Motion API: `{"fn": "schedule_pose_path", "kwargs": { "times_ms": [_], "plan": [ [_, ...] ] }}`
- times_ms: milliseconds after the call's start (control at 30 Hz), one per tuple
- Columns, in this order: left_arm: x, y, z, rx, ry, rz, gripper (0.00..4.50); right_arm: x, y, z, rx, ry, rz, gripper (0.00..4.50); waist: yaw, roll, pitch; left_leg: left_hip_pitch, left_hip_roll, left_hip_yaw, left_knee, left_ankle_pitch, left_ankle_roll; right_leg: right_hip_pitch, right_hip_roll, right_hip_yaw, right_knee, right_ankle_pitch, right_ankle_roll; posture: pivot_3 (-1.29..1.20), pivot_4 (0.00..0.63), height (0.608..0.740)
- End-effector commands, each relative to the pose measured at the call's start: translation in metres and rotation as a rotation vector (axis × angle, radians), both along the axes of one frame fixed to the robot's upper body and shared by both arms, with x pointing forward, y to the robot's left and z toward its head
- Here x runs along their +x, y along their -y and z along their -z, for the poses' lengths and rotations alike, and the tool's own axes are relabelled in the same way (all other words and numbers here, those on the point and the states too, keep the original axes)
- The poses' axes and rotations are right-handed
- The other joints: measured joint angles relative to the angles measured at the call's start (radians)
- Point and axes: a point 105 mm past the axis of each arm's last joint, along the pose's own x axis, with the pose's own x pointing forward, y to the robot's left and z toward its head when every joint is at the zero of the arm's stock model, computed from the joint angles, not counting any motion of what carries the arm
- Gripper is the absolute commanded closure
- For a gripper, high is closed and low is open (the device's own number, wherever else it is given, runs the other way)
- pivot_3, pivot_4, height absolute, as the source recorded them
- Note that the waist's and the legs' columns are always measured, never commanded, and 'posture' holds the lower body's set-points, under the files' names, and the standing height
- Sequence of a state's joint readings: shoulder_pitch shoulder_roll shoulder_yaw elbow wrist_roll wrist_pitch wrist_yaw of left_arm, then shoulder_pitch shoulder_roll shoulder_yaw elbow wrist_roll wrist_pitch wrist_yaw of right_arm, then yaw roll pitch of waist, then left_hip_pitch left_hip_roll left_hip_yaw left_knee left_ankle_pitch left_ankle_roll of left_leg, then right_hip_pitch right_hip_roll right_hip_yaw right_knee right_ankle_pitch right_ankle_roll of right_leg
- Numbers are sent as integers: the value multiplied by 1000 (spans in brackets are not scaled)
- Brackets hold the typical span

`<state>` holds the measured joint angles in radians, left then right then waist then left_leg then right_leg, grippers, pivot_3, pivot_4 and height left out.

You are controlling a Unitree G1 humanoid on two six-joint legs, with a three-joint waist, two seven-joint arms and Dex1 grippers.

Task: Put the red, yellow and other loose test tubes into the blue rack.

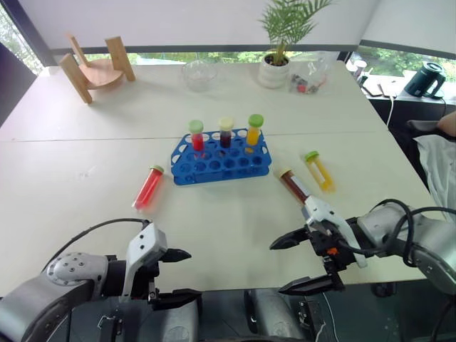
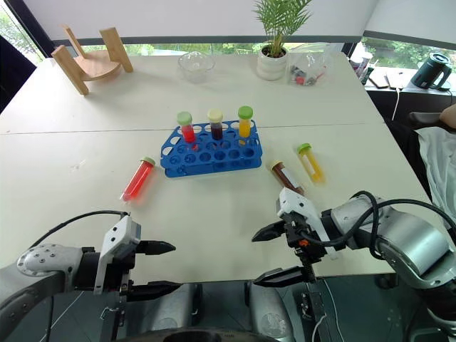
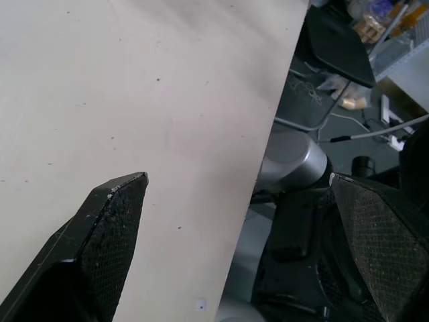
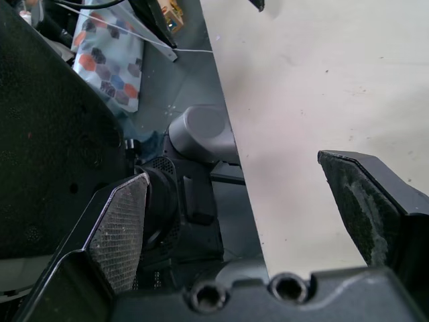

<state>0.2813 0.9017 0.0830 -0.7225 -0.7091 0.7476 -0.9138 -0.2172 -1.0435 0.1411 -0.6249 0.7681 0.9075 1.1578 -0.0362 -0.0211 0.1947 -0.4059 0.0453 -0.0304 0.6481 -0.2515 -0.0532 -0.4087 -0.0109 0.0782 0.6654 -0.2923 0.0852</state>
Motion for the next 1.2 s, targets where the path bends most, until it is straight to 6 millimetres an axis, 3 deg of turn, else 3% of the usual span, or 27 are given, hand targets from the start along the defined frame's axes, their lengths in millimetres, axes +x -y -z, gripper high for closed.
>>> {"fn": "schedule_pose_path", "kwargs": {
  "times_ms": [33, 667, 900, 967, 1033, 1100, 1200],
  "plan": [
    [-2, 4, 1, -2, 27, 22, 19, -1, -4, -6, 13, 32, -36, 0, 0, 0, 0, 0, 0, 0, 0, 0, 0, 0, 0, 0, 0, 0, 0, 0, 150, 740],
    [6, 9, 1, -19, 35, 6, 19, 12, -2, -3, 1, 63, -3, 0, -1, 0, 0, 0, 0, 0, 0, 0, 0, 0, 0, 0, 0, 0, 0, 0, 150, 740],
    [10, 18, 0, -89, -18, -12, 19, 26, 4, -3, -53, 160, 100, 0, 1, 0, 0, 0, 0, 0, 0, 0, 0, 0, 0, 0, 0, 0, 0, 0, 150, 740],
    [18, 18, -5, -103, -17, -18, 19, 40, 4, -17, -28, 210, 149, 0, 1, 0, 0, 0, 0, 0, 1, 0, 0, 0, 0, 0, 0, 0, 0, 0, 150, 740],
    [30, 12, -13, -81, 17, -14, 19, 59, 5, -48, 57, 233, 220, 0, -5, 1, 0, 0, 0, 0, 2, 0, 0, 1, 0, 0, 0, 1, 0, 0, 150, 740],
    [41, 6, -33, -69, 76, 31, 19, 82, 11, -83, 118, 284, 303, 0, -9, 1, 1, 1, 0, 0, 3, 0, 0, 1, 1, 0, 1, 2, 0, 0, 150, 740],
    [52, 3, -67, -94, 147, 84, 19, 114, 27, -110, 79, 380, 443, 0, -5, 0, 0, 1, 0, 0, 2, 0, 0, 0, 1, 0, 1, 3, -1, 0, 150, 740]
  ]
}}
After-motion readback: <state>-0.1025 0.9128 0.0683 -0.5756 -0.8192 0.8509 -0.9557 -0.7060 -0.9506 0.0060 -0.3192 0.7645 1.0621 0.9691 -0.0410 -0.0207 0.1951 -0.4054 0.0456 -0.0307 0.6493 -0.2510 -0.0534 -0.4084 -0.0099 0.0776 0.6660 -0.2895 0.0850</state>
